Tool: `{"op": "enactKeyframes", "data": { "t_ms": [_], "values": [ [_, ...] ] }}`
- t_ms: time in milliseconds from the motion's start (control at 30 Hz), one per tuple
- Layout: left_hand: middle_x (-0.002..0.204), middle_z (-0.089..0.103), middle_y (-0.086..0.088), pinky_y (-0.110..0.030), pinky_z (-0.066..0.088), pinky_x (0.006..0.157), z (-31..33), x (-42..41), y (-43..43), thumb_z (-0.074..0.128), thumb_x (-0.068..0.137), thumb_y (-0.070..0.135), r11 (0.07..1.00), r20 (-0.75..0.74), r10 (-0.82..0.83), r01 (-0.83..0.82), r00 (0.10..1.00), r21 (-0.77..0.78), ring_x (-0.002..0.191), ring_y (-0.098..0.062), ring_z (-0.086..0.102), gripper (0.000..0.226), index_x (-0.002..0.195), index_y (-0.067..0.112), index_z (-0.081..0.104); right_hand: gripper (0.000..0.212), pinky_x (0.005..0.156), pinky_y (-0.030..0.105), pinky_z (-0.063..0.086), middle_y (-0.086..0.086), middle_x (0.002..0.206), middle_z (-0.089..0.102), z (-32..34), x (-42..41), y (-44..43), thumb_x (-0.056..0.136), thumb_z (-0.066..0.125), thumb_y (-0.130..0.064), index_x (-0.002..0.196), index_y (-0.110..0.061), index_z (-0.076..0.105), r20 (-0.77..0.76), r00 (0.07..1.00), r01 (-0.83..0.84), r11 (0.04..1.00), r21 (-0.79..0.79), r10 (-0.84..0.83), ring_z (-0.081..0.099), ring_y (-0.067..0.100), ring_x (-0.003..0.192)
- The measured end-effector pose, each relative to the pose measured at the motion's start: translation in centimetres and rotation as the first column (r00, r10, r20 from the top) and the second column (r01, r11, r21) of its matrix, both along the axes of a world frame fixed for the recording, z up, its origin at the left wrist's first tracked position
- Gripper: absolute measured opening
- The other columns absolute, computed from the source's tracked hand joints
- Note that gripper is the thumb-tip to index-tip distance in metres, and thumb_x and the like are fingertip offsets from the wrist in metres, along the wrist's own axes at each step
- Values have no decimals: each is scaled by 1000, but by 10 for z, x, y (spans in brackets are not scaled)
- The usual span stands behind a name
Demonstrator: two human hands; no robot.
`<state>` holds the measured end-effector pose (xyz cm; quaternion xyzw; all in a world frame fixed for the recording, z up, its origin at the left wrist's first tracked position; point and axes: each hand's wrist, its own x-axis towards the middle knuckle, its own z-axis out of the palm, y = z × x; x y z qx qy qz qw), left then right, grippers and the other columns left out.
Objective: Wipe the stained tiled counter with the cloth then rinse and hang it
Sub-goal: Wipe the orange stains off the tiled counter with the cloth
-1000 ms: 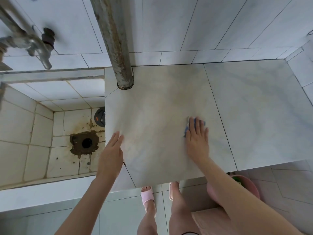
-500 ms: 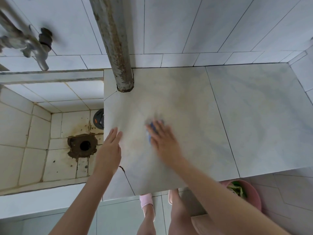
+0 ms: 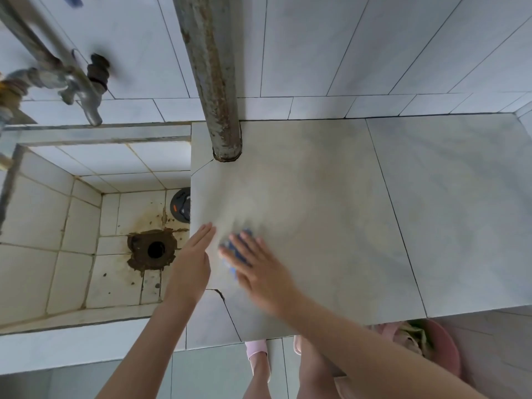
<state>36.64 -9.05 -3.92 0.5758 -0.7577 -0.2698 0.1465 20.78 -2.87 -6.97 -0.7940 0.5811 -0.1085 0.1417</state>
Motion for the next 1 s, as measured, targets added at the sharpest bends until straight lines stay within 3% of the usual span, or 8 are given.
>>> {"op": "enactKeyframes", "data": {
  "t_ms": [100, 200, 333, 467, 667, 833, 933, 1000],
  "values": [
    [141, 44, -4, -17, 20, 107, 0, 1, 0, 41, 85, -15, 999, 25, -32, 33, 999, -31, 128, -5, 33, 50, 130, 5, 48, 47, 116, 38, 19, 1, 153, 29, -3, 4, 28, 98, 35, -24, 145, -27, 33, -24, 976, -219, 973, -71, 218, 20, 20, 144],
    [141, 43, -3, -22, 23, 108, -4, 0, 2, 44, 88, -7, 999, 23, -36, 36, 999, -32, 131, -6, 32, 44, 130, 6, 48, 44, 116, 36, 20, -2, 152, 32, -4, -15, 15, 99, 32, -29, 143, -31, 36, -48, 958, -286, 956, -68, 283, 23, 17, 143],
    [147, 32, 2, -26, 24, 111, -7, 1, 8, 48, 92, 13, 998, 50, -58, 59, 997, -31, 136, -6, 23, 45, 136, 10, 40, 48, 114, 34, 16, 2, 148, 39, -8, -52, -42, 102, 15, -37, 141, -29, 41, -128, 990, -59, 998, -24, 56, 34, 20, 138],
    [152, 11, 11, -19, 12, 111, -5, 1, 11, 44, 87, 48, 993, 101, -117, 114, 988, 36, 140, -1, 4, 68, 143, 17, 21, 57, 108, 38, 26, 7, 143, 46, 1, -90, -94, 101, 4, -39, 139, -24, 44, -261, 953, 160, 987, 10, -152, 41, 25, 134],
    [154, -4, 10, -16, 2, 111, -11, 1, 14, 24, 73, 74, 986, 176, -161, 150, 971, 72, 138, 3, -13, 95, 146, 16, 7, 82, 116, 39, -2, 5, 159, -2, 4, -96, -136, 73, -18, -42, 150, -24, 4, -254, 945, 253, 953, 169, -205, -8, 26, 146],
    [153, -18, 7, -20, -7, 112, -9, -7, 17, 26, 74, 78, 986, 244, -165, 152, 956, 71, 138, -3, -22, 101, 144, 16, -10, 75, 117, 39, 1, 8, 158, 10, 3, -67, -138, 81, -6, -43, 149, -23, 17, -134, 964, 248, 957, 150, -228, 2, 28, 146],
    [154, -12, 0, -24, -15, 113, -10, -8, 16, 26, 73, 80, 984, 285, -175, 162, 942, 69, 140, -9, -17, 103, 145, 12, -5, 55, 114, 38, 12, 11, 149, 35, 2, -37, -113, 93, 19, -35, 142, -21, 40, -69, 997, 46, 997, 56, -42, 29, 31, 140],
    [154, -10, -1, -22, -15, 112, -11, -8, 16, 28, 73, 80, 983, 275, -177, 158, 945, 88, 141, -10, -16, 104, 146, 11, -2, 47, 114, 35, 13, 8, 148, 39, -4, -31, -93, 96, 28, -30, 140, -24, 42, -67, 995, -78, 997, -8, 77, 33, 27, 138]
  ]
}}
